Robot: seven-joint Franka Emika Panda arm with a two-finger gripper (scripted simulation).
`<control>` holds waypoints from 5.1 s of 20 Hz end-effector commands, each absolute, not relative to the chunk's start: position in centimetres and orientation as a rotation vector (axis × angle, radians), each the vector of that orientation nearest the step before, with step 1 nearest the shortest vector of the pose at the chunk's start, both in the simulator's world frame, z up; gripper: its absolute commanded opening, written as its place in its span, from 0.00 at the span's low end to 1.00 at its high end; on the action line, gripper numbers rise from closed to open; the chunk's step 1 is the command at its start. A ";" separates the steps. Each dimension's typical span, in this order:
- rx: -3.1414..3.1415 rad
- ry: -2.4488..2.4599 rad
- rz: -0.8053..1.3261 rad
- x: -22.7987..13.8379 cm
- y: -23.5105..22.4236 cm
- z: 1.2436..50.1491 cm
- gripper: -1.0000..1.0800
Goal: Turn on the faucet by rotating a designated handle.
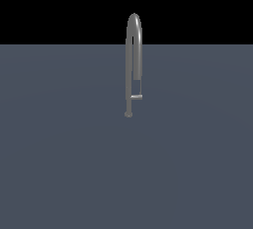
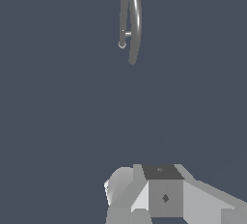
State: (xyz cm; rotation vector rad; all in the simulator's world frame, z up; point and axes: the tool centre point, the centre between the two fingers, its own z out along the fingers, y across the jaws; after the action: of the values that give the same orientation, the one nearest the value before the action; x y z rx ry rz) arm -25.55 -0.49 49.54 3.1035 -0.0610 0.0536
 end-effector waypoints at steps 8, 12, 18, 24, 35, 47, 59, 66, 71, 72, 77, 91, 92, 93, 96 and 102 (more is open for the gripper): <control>3.117 -0.082 0.030 -24.9 -0.4 49.5 0.00; 3.135 -0.113 -0.006 -23.9 -0.4 49.4 0.00; 3.177 -0.188 -0.093 -21.6 -0.3 49.0 0.00; 3.229 -0.297 -0.219 -18.4 -0.3 48.3 0.00; 3.305 -0.526 -0.487 -12.1 -0.8 46.3 0.00; 3.340 -0.803 -0.816 -5.6 -1.9 42.7 0.00; 3.306 -1.107 -1.186 0.2 -3.4 37.8 0.00; 3.243 -1.301 -1.423 3.1 -4.2 34.2 0.00; 3.171 -1.449 -1.606 5.1 -4.8 31.3 0.00; 3.154 -1.480 -1.643 5.4 -4.9 30.6 0.00; 3.046 -1.641 -1.841 7.1 -5.4 27.3 0.00; 2.618 -2.061 -2.348 10.0 -5.5 17.6 0.00; 2.591 -2.082 -2.372 10.1 -5.4 17.0 0.00; 2.566 -2.100 -2.394 10.2 -5.4 16.6 0.00; 2.505 -2.143 -2.444 10.3 -5.2 15.5 0.00; 2.468 -2.168 -2.474 10.4 -5.0 14.8 0.00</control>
State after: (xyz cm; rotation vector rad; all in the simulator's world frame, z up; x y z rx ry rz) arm 10.34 -5.07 14.76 2.4690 -2.1658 -2.4727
